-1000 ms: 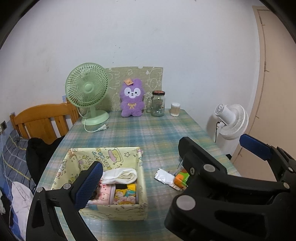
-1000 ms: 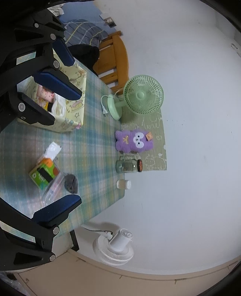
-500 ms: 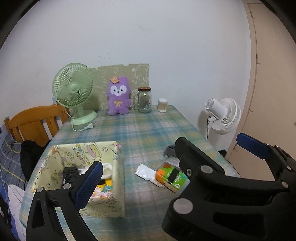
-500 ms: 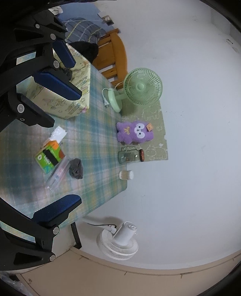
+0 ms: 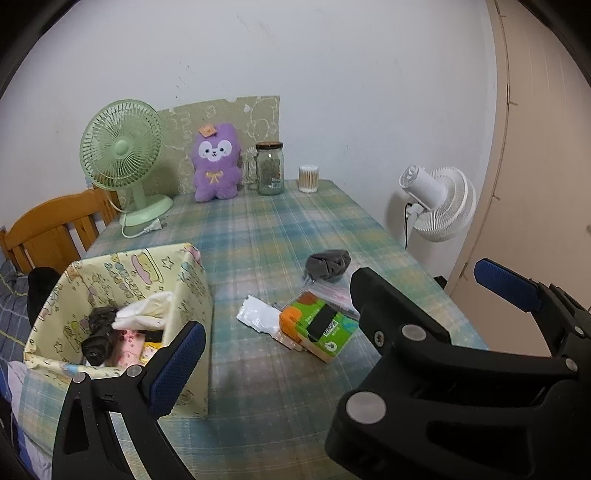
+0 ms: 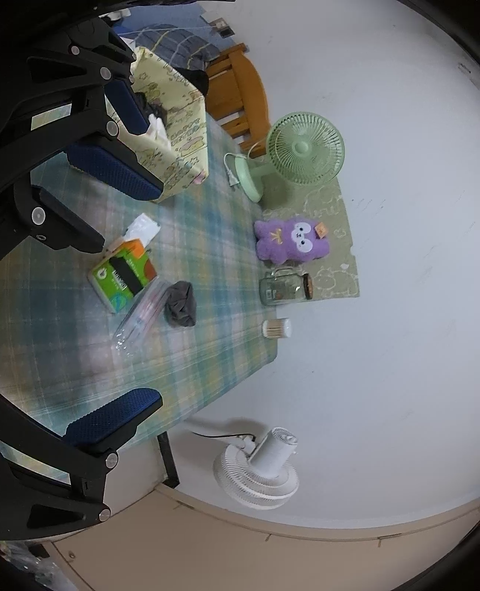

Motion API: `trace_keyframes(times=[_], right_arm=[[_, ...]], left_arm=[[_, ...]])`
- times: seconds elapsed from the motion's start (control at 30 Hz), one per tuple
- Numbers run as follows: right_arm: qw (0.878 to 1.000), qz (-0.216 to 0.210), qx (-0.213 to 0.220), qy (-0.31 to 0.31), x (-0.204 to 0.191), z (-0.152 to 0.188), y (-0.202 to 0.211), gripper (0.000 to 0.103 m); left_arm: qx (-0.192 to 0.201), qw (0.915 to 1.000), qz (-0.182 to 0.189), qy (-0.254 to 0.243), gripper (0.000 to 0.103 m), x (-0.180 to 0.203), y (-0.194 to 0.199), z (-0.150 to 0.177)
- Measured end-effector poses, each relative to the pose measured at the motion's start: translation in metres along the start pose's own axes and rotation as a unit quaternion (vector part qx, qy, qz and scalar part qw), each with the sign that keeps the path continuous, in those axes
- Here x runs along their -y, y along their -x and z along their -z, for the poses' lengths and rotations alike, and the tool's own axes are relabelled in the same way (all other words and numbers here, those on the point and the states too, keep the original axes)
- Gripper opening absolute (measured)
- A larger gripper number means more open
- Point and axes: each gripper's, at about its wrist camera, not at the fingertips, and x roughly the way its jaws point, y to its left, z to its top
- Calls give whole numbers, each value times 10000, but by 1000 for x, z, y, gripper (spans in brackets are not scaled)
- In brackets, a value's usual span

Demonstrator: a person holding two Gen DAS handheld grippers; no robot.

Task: Organize soft objects
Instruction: 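Move left gripper to the green tissue pack while right gripper approaches the straw bag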

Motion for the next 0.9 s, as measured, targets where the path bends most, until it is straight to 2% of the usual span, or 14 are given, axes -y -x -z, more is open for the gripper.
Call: trace_keyframes(times=[0.23, 0.67, 0.9], right_arm=[[9998, -67, -200, -20, 9, 11, -15, 103], [9978, -170, -567, 304, 15, 31, -50, 100], [9970, -119, -732, 208, 22, 32, -68, 99]], left_arm=[[-239, 9997, 38, -15, 102, 5, -17, 9], [-642, 9977, 34, -200, 98, 9, -48, 26], [-631, 9977, -97, -221, 98, 12, -65, 23]])
